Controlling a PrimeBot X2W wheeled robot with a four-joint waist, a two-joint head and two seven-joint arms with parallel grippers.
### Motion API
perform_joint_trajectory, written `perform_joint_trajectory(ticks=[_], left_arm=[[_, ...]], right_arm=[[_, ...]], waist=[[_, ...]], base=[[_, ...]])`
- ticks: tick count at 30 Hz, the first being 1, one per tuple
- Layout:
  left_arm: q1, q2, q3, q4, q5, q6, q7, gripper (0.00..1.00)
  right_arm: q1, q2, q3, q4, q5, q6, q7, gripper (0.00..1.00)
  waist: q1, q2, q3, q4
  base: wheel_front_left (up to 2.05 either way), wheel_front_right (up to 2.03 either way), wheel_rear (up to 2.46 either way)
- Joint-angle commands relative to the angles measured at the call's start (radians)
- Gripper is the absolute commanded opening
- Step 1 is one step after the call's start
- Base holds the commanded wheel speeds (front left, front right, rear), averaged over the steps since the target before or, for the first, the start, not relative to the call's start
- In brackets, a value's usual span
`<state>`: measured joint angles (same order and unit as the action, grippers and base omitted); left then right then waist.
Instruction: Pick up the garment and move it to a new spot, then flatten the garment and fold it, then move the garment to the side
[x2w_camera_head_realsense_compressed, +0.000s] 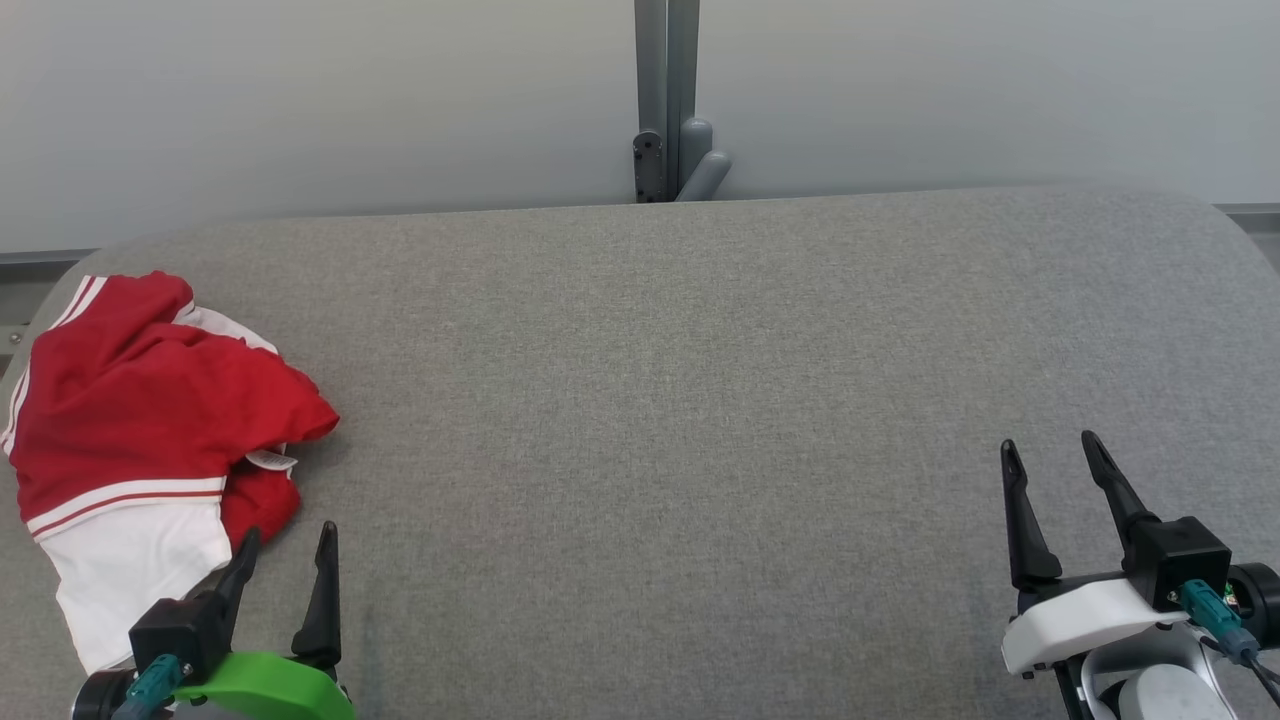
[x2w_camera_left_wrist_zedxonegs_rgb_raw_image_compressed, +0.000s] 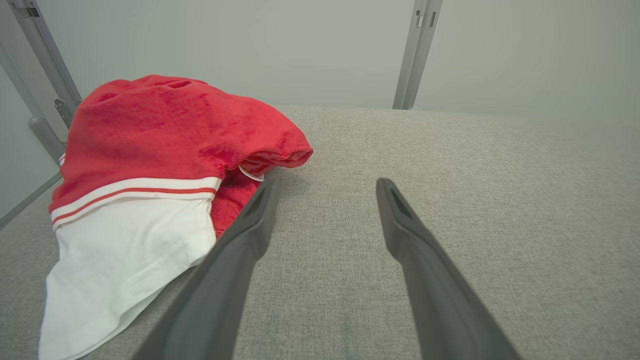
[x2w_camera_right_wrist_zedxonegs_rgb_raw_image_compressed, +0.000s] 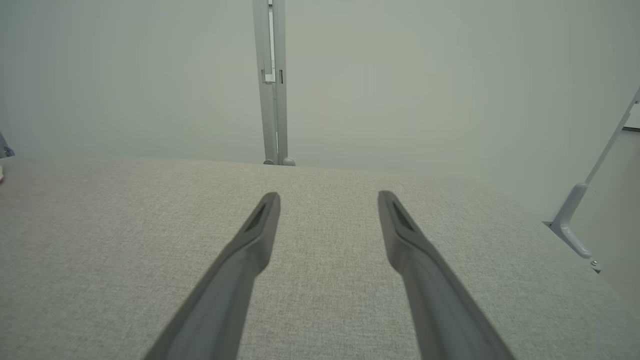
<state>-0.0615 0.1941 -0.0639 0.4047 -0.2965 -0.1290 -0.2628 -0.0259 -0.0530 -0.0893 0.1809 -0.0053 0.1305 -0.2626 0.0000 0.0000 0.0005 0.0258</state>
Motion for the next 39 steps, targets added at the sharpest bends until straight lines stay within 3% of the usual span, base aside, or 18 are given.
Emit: perform_joint_trajectory(ticks=[1, 24, 30, 39], left_arm=[[-0.004, 0.005, 0.001, 0.004, 0.002, -0.003, -0.003, 1.0], [-0.019, 0.005, -0.008, 0.015, -0.004, -0.003, -0.002, 1.0], [-0.03, 0.004, -0.008, 0.018, -0.001, -0.003, -0.002, 1.0], [-0.032, 0.006, 0.004, 0.032, 0.002, -0.003, -0.002, 1.0]], right_arm=[[0.009, -0.003, -0.005, -0.004, 0.001, 0.0, -0.003, 1.0], [0.016, 0.0, -0.01, -0.002, 0.0, 0.0, -0.004, 1.0], [0.006, 0.0, 0.008, 0.004, 0.005, 0.0, -0.004, 1.0], [-0.005, 0.001, 0.036, 0.02, 0.012, 0.0, -0.003, 1.0]], waist=[[0.0, 0.0, 0.001, 0.0], [0.0, 0.0, -0.003, 0.02], [0.0, 0.0, -0.007, 0.081], [0.0, 0.0, -0.02, 0.243]], base=[[0.0, 0.0, 0.0], [0.0, 0.0, 0.0], [0.0, 0.0, 0.0], [0.0, 0.0, 0.0]])
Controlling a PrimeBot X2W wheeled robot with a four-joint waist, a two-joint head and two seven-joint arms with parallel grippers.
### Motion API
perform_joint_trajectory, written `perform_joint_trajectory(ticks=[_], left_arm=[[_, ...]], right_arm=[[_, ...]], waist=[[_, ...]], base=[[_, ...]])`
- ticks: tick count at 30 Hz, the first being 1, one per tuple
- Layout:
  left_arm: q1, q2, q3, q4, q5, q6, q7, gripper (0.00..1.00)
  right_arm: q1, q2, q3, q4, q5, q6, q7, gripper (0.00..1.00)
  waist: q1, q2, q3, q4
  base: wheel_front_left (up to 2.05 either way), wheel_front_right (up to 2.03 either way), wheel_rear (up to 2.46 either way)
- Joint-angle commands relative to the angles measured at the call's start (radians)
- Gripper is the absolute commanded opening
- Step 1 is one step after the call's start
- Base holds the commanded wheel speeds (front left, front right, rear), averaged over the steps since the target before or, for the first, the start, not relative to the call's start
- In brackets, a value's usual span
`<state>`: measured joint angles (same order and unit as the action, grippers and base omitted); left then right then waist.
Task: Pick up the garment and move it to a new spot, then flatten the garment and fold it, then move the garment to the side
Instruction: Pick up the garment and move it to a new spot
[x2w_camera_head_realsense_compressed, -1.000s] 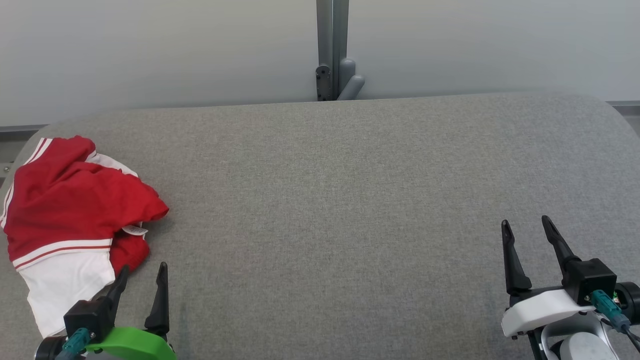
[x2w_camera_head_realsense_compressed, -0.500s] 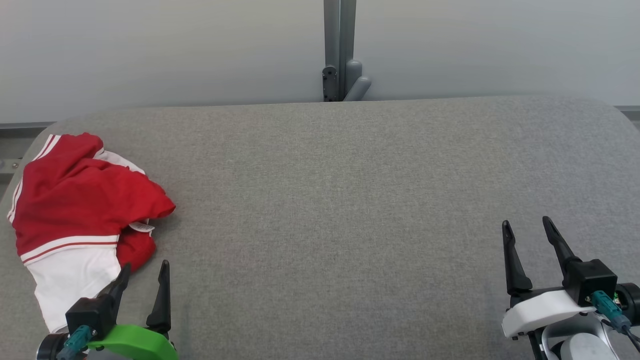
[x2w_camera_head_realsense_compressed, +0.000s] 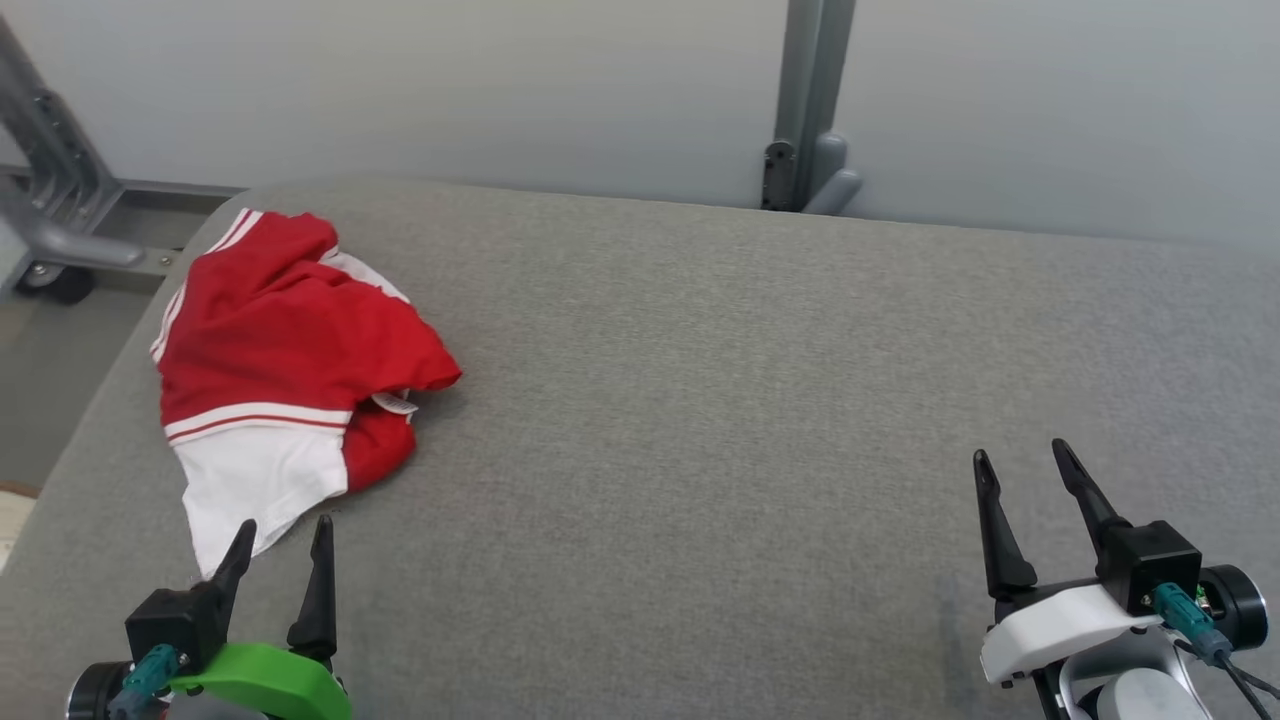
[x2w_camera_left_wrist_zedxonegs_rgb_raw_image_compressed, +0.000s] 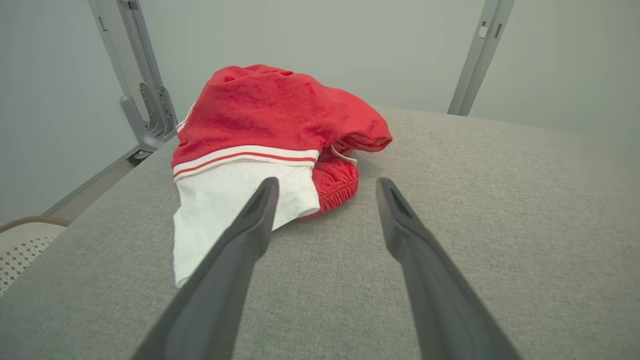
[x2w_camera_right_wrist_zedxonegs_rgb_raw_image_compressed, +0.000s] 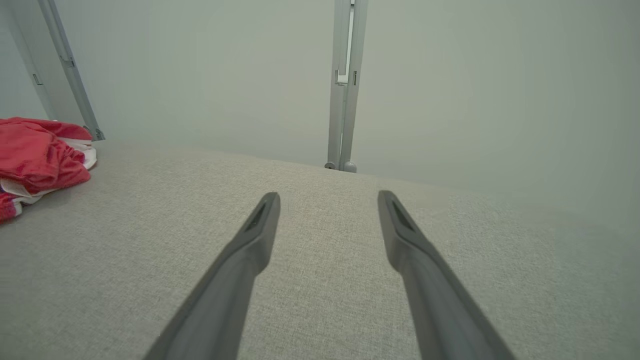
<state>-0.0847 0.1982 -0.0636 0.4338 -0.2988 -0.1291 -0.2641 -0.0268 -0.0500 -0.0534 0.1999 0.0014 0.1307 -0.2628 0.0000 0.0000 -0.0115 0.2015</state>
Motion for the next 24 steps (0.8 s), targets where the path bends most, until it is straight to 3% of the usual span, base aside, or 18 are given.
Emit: perform_joint_trajectory(ticks=[1, 11, 24], left_arm=[[-0.009, 0.002, 0.005, 0.004, 0.005, -0.003, 0.0, 1.0], [0.012, 0.011, 0.025, 0.011, 0.004, -0.003, 0.0, 1.0], [-0.035, -0.002, 0.046, 0.02, -0.03, -0.003, 0.0, 1.0]], right_arm=[[-0.006, -0.002, 0.002, 0.002, 0.006, 0.0, -0.003, 1.0], [-0.023, -0.002, 0.036, 0.017, 0.025, 0.0, -0.003, 1.0], [-0.041, -0.002, 0.045, 0.004, 0.001, 0.0, -0.003, 1.0]], waist=[[0.0, 0.0, -0.01, 0.085], [0.0, 0.0, -0.011, 0.181], [0.0, 0.0, 0.058, 0.161]], base=[[0.0, 0.0, 0.0], [0.0, 0.0, 0.0], [0.0, 0.0, 0.0]])
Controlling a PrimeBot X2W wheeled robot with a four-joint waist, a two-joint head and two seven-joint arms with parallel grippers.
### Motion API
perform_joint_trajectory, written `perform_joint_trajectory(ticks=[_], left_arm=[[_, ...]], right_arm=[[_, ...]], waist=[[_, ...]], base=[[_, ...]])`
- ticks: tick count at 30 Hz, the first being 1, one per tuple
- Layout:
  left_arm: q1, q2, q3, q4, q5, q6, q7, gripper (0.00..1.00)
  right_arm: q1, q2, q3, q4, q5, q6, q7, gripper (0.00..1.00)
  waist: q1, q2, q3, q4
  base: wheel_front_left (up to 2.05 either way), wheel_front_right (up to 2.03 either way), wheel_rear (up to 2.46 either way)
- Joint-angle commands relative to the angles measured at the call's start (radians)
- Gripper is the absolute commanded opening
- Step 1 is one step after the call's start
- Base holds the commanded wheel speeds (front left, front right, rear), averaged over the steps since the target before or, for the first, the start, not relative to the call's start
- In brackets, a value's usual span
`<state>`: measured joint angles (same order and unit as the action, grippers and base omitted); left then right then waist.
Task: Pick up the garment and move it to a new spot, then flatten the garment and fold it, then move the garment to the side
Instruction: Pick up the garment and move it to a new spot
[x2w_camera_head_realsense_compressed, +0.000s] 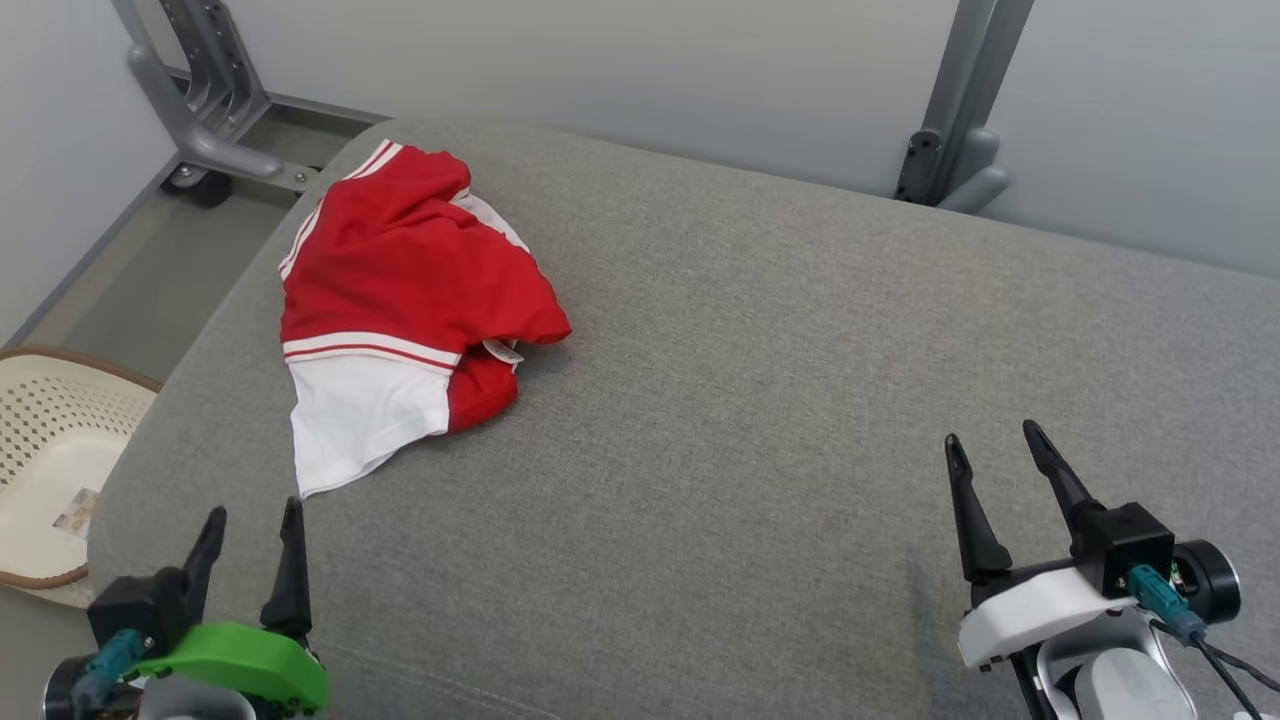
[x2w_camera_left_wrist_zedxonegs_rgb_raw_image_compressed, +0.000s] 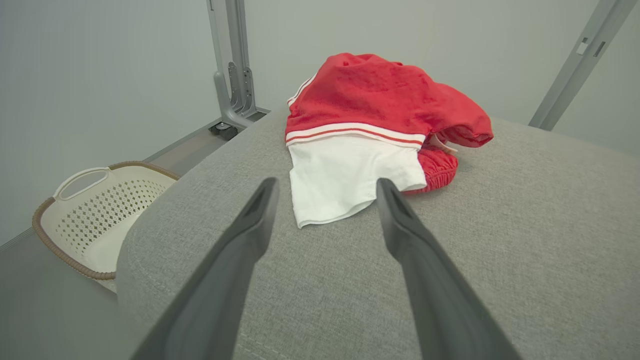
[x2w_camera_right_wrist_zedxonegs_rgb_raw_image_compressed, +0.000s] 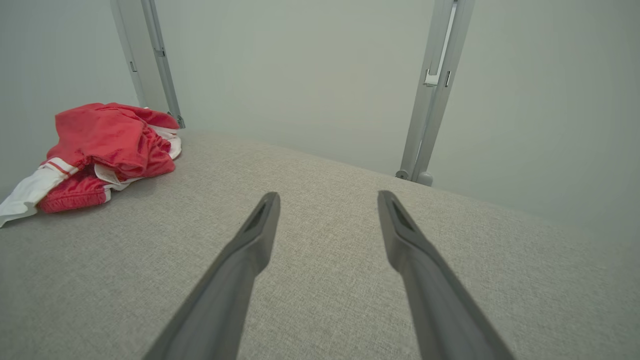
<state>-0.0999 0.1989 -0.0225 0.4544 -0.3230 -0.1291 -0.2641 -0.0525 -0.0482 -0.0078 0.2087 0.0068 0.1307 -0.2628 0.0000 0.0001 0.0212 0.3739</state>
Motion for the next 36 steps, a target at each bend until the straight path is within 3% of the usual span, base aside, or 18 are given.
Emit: perform_joint_trajectory(ticks=[1, 5, 19, 28, 33, 34, 35, 36], left_arm=[[-0.033, -0.003, 0.009, 0.009, -0.016, -0.003, 0.0, 1.0], [-0.115, 0.007, 0.019, 0.088, -0.06, -0.003, 0.002, 1.0], [-0.495, 0.049, 0.042, 0.423, -0.322, -0.001, 0.225, 1.0], [-0.6, 0.092, 0.03, 0.625, -0.338, -0.001, 0.281, 1.0], [-0.589, 0.06, -0.003, 0.682, -0.36, -0.004, 0.306, 1.0], [-0.58, 0.055, -0.013, 0.69, -0.362, -0.004, 0.318, 0.93], [-0.571, 0.052, -0.021, 0.696, -0.364, -0.004, 0.323, 0.3], [-0.562, 0.05, -0.03, 0.695, -0.368, -0.004, 0.327, 0.0]], right_arm=[[-0.021, -0.004, -0.001, -0.006, -0.009, 0.0, -0.003, 1.0], [-0.055, -0.02, 0.006, -0.014, -0.031, 0.0, -0.003, 1.0], [-0.216, -0.041, 0.074, -0.04, -0.091, 0.0, -0.003, 1.0], [-0.244, -0.029, 0.077, -0.037, -0.096, 0.0, -0.003, 1.0], [-0.237, -0.024, 0.066, -0.033, -0.088, 0.0, -0.003, 1.0], [-0.232, -0.023, 0.065, -0.033, -0.087, 0.0, -0.003, 1.0], [-0.228, -0.021, 0.065, -0.032, -0.085, 0.0, -0.003, 1.0], [-0.224, -0.02, 0.065, -0.03, -0.084, 0.0, -0.003, 1.0]], waist=[[0.0, -0.0001, 0.038, -0.014], [0.0, -0.0001, 0.107, -0.026], [0.0, -0.0001, 0.361, -0.094], [0.0, -0.0001, 0.405, -0.133], [0.0, -0.0001, 0.387, -0.143], [0.0, -0.0001, 0.382, -0.143], [0.0, -0.0001, 0.376, -0.144], [0.0, -0.0001, 0.37, -0.146]], base=[[0.0, 0.0, 0.0], [0.0, 0.0, 0.0], [0.0, 0.0, 0.0], [0.0, 0.0, 0.0], [0.0, 0.0, 0.0], [0.0, 0.0, 0.0], [0.0, 0.0, 0.0], [0.0, 0.0, 0.0]])
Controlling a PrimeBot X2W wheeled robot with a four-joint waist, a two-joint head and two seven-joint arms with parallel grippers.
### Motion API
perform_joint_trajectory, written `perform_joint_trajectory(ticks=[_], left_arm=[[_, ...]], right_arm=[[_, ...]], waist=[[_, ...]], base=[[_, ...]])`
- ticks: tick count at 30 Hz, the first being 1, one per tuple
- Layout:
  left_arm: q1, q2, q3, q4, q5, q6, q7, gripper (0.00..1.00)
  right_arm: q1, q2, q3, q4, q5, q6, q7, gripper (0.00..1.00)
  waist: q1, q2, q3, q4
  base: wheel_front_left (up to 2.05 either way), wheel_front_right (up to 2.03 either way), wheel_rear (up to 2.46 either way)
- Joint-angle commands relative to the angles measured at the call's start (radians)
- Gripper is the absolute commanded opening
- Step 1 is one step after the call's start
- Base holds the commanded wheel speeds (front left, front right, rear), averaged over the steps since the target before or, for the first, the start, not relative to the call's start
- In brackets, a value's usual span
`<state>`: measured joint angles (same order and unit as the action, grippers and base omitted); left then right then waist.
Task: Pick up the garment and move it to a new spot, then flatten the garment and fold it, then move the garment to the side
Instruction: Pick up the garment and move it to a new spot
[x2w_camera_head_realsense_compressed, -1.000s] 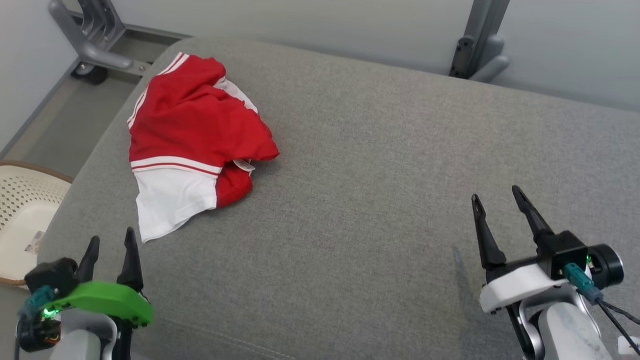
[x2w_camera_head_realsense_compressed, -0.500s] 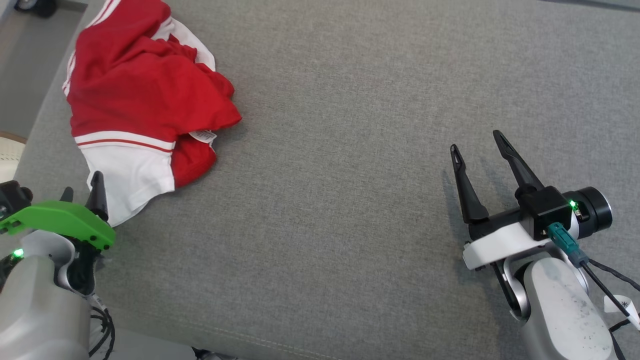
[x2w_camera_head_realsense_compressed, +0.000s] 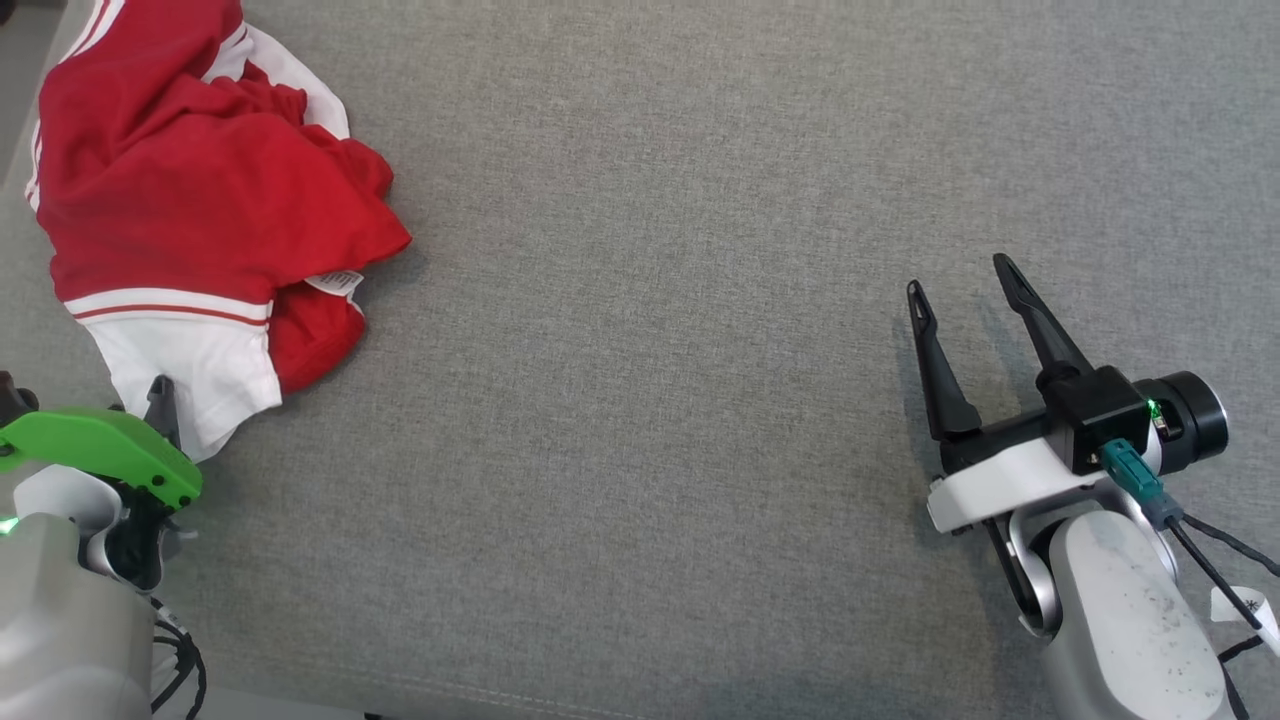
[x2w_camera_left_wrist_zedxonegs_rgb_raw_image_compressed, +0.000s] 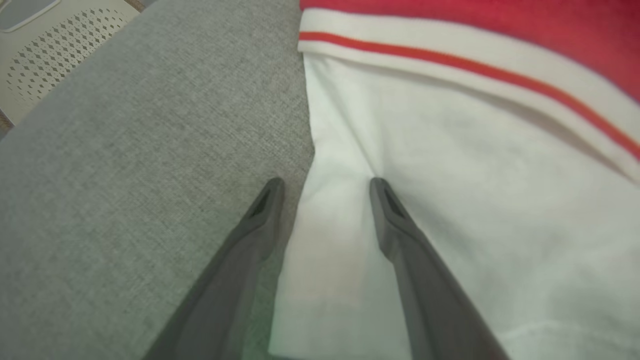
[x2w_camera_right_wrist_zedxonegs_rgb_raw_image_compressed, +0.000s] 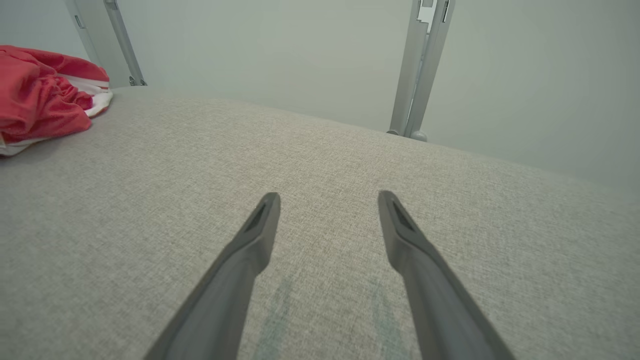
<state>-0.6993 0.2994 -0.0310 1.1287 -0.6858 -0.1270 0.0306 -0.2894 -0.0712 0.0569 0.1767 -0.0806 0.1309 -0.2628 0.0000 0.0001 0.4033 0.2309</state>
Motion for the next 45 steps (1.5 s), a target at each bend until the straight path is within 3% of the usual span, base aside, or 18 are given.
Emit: perform_joint_trajectory(ticks=[1, 16, 26, 36, 45], left_arm=[[0.048, -0.052, -0.031, 0.015, -0.013, -0.006, 0.037, 0.0], [0.162, 0.067, -0.084, -0.186, -0.126, -0.003, -0.058, 0.0], [0.191, 0.151, -0.075, -0.512, -0.16, 0.003, -0.076, 0.0], [0.151, 0.232, -0.046, -1.04, -0.189, 0.102, 0.093, 0.0], [0.031, 0.237, -0.091, -1.324, -0.261, 0.154, 0.28, 0.0]], right_arm=[[0.015, 0.004, -0.001, 0.002, 0.005, 0.0, -0.003, 1.0], [0.088, 0.018, -0.018, 0.013, 0.049, 0.0, -0.003, 1.0], [0.137, 0.019, -0.02, 0.008, 0.1, 0.0, -0.003, 1.0], [0.166, 0.019, -0.009, -0.004, 0.147, 0.0, -0.003, 1.0], [0.182, 0.02, -0.013, -0.011, 0.184, 0.0, -0.003, 1.0]], waist=[[0.0, -0.0001, -0.019, -0.004], [0.0, -0.0001, -0.142, 0.012], [0.0, -0.0001, -0.226, -0.011], [0.0, -0.0001, -0.264, -0.109], [0.0, -0.0001, -0.272, -0.228]], base=[[0.0, 0.0, 0.0], [0.0, 0.0, 0.0], [0.0, 0.0, 0.0], [0.0, 0.0, 0.0], [0.0, 0.0, 0.0]])
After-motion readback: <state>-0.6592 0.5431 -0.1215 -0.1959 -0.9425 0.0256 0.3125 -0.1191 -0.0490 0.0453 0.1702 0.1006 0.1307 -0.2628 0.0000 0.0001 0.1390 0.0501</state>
